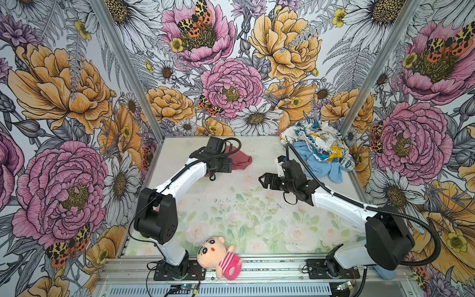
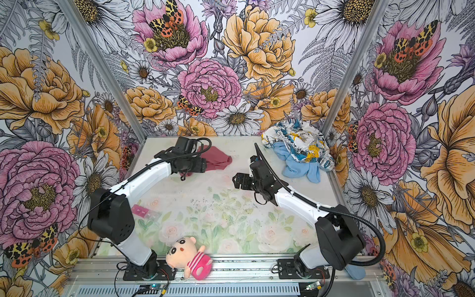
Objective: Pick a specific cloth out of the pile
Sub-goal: 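Grasp the pink shirt edge with the left gripper while the right arm withdraws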
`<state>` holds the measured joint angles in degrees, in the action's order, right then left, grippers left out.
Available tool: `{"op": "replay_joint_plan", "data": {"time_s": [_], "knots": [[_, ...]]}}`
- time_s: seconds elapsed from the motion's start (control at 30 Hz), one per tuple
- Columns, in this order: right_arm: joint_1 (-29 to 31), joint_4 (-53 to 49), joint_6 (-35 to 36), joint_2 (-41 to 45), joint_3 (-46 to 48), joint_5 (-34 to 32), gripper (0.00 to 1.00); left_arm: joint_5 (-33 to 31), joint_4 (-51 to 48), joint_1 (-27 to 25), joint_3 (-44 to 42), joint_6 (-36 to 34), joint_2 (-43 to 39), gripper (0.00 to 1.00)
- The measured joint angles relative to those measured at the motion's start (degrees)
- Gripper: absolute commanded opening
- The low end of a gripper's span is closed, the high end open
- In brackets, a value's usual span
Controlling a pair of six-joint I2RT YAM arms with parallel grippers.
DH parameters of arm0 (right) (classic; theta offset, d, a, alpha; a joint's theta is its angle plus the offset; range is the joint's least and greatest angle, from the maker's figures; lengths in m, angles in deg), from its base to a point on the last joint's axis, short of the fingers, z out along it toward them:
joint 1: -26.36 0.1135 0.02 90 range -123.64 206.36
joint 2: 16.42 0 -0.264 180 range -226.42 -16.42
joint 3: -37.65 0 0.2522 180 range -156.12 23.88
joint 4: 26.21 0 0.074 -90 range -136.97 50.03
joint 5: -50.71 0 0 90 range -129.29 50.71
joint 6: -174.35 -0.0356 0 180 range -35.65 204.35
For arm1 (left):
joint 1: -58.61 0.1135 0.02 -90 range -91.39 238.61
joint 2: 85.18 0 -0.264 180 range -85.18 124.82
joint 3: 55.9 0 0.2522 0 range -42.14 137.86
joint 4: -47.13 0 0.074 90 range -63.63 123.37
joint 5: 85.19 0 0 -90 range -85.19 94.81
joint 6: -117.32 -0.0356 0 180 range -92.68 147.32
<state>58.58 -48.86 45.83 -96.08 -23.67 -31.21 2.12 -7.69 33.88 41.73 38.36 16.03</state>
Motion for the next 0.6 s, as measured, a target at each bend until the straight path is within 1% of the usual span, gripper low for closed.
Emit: {"op": "replay_joint_plan", "data": {"time_s": [0.13,0.17,0.23,0.33,0.43,0.57,0.6], "knots": [[0.3,-0.7,0.1,6.2,8.2,-0.8,0.95,-2.9,-2.1,-5.5,15.8,-0.7,14.7,0.8],[0.5,-0.8,0.1,7.9,9.6,-0.9,0.95,-3.4,-2.5,-6.1,19.3,-1.0,18.0,0.79],[1.0,-0.8,0.2,12.0,11.9,-0.9,0.99,-4.4,-3.6,-6.6,26.1,-2.1,24.6,0.78],[1.6,-0.3,0.2,17.6,13.7,-1.0,0.99,-5.9,-5.6,-6.3,31.0,-3.1,31.0,0.76],[1.6,0.9,0.3,21.9,15.0,-1.4,0.99,-7.5,-7.6,-6.2,33.7,-4.6,34.9,0.74],[1.6,1.5,0.5,24.5,16.4,-2.3,1.0,-10.0,-8.7,-6.2,37.2,-7.0,38.3,0.62],[1.6,1.5,0.5,24.6,16.5,-2.3,1.0,-10.6,-8.8,-6.2,38.0,-7.6,39.0,0.57]]}}
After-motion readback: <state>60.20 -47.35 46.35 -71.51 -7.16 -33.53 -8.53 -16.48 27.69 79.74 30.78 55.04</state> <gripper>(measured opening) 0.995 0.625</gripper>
